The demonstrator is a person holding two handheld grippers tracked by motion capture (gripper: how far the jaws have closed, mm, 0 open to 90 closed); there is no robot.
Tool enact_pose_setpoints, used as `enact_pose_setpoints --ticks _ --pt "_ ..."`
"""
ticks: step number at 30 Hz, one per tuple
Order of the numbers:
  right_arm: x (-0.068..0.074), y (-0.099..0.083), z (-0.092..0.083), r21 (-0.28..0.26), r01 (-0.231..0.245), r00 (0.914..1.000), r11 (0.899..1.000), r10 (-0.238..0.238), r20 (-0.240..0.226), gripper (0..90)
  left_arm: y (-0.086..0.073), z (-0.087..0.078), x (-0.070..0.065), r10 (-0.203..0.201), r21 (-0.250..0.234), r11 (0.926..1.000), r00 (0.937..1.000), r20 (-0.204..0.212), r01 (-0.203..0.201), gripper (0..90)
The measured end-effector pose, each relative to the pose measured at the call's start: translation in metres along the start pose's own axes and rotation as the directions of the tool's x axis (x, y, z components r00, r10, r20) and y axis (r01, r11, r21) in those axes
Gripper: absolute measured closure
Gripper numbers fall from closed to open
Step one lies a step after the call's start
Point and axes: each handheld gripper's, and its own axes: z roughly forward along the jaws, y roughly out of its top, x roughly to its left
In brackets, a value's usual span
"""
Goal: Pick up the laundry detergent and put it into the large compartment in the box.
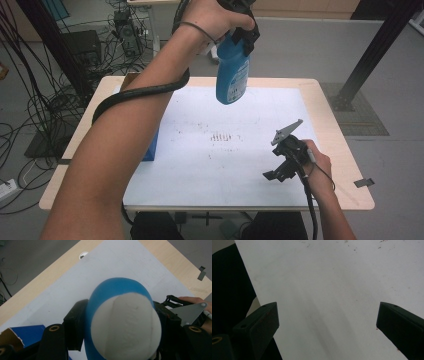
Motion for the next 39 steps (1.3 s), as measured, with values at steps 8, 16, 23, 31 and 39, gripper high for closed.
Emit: enact_pose_setpoints --ticks 8,16,23,31,39 --pt "0.001 0.001 0.001 0.003 0.003 1.0000 1.000 -0.003 -0.005 4.4 -0.005 0.000 0.008 -0.020 0.013 0.9997 0.9998 0.005 0.020 37.5" --pt "0.001 0.002 0.002 0.004 0.008 0.9999 1.000 -0.008 -0.008 4.4 -0.016 -0.004 0.024 -0.062 0.016 0.9979 0.9978 -0.025 0.062 37.5" --pt "0.003 0.003 0.002 0.004 0.013 0.9999 1.000 -0.013 -0.010 4.4 -0.030 -0.019 0.051 -0.146 -0.006 0.9893 0.9882 -0.048 0.146 37.5" --pt "0.002 0.003 0.002 0.007 0.020 0.9997 1.000 -0.020 -0.011 4.3 -0.052 -0.032 0.085 -0.227 -0.011 0.9738 0.9698 -0.088 0.227 37.5" --pt "0.003 0.006 0.003 0.010 0.024 0.9996 1.000 -0.024 -0.012 4.4 -0.082 -0.049 0.121 -0.311 -0.026 0.9504 0.9438 -0.113 0.310 37.5"
